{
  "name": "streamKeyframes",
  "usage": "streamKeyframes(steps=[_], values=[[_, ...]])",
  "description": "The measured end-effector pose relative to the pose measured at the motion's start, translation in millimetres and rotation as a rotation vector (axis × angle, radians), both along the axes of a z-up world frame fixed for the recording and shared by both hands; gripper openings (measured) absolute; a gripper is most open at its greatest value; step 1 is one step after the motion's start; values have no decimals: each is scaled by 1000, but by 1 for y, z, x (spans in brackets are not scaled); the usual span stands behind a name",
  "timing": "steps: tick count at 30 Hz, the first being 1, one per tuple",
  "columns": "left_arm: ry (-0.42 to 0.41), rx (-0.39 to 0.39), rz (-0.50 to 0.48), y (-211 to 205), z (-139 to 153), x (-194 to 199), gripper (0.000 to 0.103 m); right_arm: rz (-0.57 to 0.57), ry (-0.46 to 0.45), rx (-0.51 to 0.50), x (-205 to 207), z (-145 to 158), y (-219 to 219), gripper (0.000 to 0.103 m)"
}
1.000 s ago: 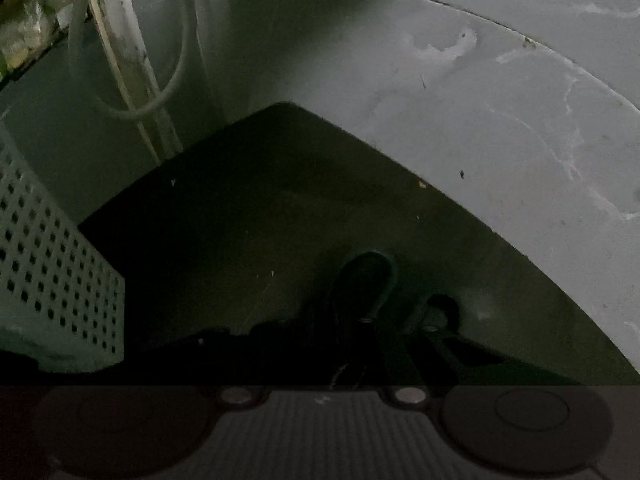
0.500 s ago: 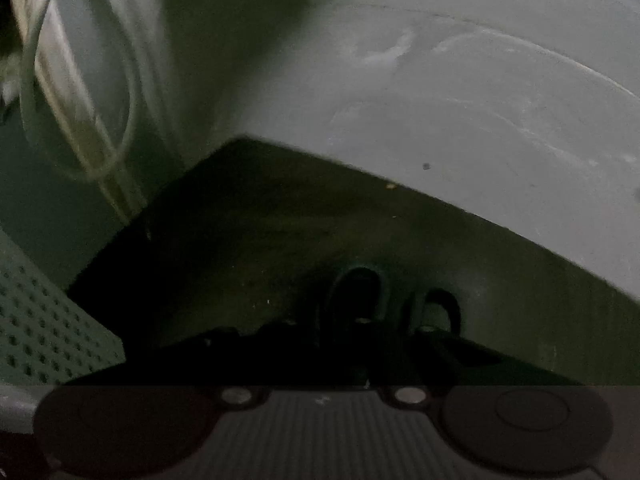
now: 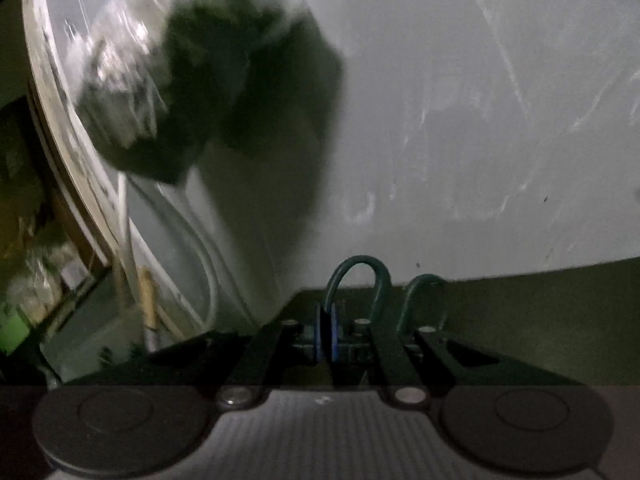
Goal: Organize utensils
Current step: 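Lift the green scissors toward the grey holder with the right gripper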
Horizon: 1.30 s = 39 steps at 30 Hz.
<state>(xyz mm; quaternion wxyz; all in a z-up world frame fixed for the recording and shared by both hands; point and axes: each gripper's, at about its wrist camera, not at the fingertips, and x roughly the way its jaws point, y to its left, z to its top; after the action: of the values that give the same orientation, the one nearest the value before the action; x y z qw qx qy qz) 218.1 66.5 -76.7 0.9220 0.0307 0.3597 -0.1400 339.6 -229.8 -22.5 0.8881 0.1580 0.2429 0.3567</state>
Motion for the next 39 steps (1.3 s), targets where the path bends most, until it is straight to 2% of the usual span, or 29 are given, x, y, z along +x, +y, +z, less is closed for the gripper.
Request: streamKeyframes(steps=[8,12,18,22,26,31,39], values=[[-3,3,-7,1,1,2,76,-86,-152,39,-23,47,-13,5],[-6,2,-4,0,1,2,76,-100,-249,42,-33,87,-14,5],[-15,0,1,0,0,0,76,-23,-415,87,-61,149,-3,5],[-18,-1,5,-1,-1,-4,76,56,-462,110,-74,172,10,6],[-21,0,6,-4,-4,-6,76,102,-463,143,-83,175,21,6],[-22,0,6,-3,-5,-6,76,146,-418,153,-88,159,47,6],[-23,1,5,-4,-6,-7,76,240,-370,24,-92,129,90,6]])
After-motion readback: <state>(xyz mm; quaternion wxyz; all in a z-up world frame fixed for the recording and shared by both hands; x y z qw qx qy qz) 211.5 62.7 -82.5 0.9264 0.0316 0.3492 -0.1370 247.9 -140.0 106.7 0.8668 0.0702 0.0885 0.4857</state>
